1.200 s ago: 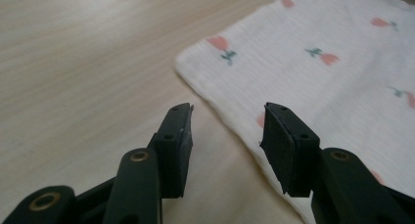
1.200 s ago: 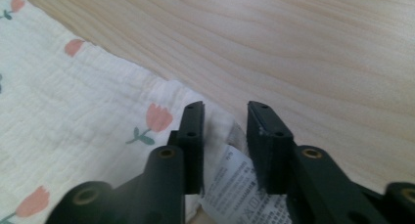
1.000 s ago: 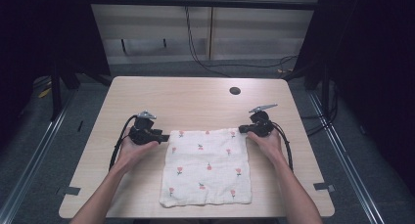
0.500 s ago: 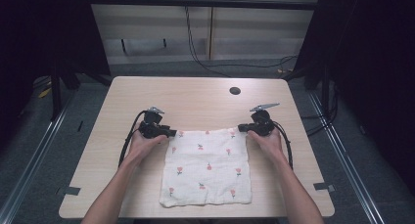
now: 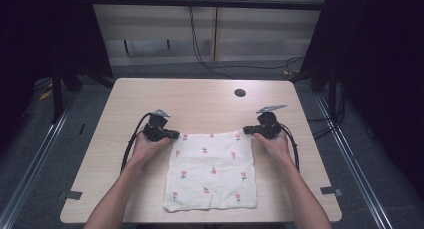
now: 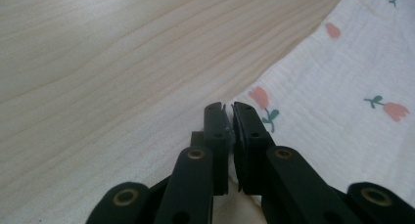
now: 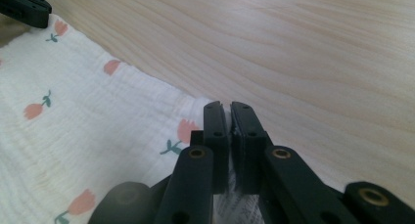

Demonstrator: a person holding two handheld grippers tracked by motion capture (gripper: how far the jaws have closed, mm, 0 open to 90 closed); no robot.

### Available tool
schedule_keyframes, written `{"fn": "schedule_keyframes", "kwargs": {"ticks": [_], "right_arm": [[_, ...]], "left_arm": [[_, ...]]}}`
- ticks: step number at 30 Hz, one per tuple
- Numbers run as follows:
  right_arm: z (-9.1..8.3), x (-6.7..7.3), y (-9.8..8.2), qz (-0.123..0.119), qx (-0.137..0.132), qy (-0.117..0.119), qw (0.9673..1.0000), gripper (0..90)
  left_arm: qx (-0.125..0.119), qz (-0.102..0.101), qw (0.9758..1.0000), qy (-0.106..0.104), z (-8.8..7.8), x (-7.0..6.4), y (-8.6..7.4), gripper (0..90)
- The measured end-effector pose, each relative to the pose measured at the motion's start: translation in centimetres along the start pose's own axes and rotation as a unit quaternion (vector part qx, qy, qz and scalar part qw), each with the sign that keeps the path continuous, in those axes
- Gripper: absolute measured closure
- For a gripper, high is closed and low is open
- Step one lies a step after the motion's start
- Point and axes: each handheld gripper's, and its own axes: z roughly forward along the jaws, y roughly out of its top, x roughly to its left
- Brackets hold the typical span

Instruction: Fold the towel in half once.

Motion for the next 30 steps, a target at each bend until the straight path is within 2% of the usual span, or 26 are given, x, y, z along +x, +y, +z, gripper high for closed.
{"fn": "schedule_keyframes", "kwargs": {"ticks": [1,2,3,5,10,12,18,20,23,30], "right_arm": [[-0.1,0.0,0.0,0.0,-0.002,0.003,1.0,86.0],[-0.2,0.0,0.1,0.0,-0.003,0.001,1.0,86.0],[-0.3,0.0,0.1,0.0,-0.004,0.003,1.0,86.0],[-0.4,0.0,0.2,0.001,-0.004,0.003,1.0,86.0],[-1.2,0.0,0.6,0.001,-0.014,0.004,0.9999,86.1],[-1.6,0.0,0.8,-0.002,-0.02,0.006,0.9998,86.1],[-2.7,0.1,1.5,-0.003,-0.037,0.014,0.9992,86.1],[-3.0,0.1,1.8,-0.002,-0.042,0.012,0.999,86.1],[-3.1,0.2,2.2,-0.006,-0.035,0.009,0.9993,86.1],[-3.6,0.4,3.4,-0.006,-0.055,0.015,0.9983,86.2]], "left_arm": [[-0.003,-0.003,1.0,-0.002,-0.2,-0.1,0.1,85.8],[-0.007,-0.001,1.0,0.005,-0.4,-0.2,0.2,85.8],[-0.003,0.002,1.0,0.001,-0.6,-0.2,0.3,85.9],[-0.015,0.002,0.9999,0.001,-1.1,-0.4,0.5,85.9],[-0.022,0.018,0.9996,0.003,-2.4,-0.9,1.1,85.9],[-0.032,0.017,0.9993,-0.003,-3.0,-1.0,1.4,85.9],[-0.05,0.018,0.9986,-0.003,-4.4,-1.1,1.9,85.9],[-0.06,0.02,0.998,0.003,-4.8,-1.1,2.0,85.9],[-0.06,0.019,0.998,0.004,-5.1,-1.0,2.2,85.9],[-0.072,0.021,0.9971,0.01,-6.0,-1.3,2.8,86.0]]}}
